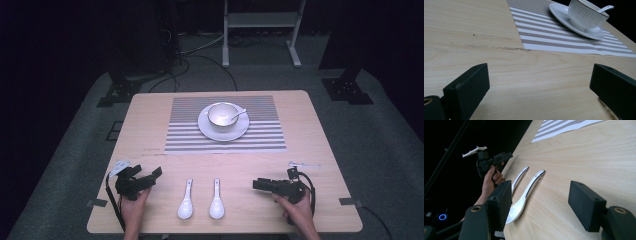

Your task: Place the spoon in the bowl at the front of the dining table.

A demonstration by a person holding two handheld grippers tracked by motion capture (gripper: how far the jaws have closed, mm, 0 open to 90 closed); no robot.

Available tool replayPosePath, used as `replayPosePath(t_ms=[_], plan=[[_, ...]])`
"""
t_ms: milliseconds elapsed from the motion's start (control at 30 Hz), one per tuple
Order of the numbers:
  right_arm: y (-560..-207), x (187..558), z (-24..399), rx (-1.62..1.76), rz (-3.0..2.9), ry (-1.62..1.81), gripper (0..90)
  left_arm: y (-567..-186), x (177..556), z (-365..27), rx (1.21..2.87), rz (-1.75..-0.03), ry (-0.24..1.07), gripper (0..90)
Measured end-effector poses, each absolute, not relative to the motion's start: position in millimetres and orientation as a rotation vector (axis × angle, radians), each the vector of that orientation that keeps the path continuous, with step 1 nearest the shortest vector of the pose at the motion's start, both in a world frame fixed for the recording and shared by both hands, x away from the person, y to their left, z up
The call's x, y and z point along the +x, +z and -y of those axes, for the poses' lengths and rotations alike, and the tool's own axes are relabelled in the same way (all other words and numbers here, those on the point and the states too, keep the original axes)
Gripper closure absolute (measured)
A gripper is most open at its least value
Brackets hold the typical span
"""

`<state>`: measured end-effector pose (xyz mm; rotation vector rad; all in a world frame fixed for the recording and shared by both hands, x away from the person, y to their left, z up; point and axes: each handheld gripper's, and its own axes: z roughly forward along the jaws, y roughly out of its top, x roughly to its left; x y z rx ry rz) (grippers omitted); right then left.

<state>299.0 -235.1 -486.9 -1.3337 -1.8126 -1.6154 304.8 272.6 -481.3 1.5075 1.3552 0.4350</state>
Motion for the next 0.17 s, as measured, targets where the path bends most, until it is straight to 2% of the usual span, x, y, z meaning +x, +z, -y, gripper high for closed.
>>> replayPosePath(t_ms=[167], plan=[[-492.5,294.4,239.3,-1.329,1.783,-1.633,32.6,-481.3,305.2,-273.0,1.504,-1.353,0.432,1.3]])
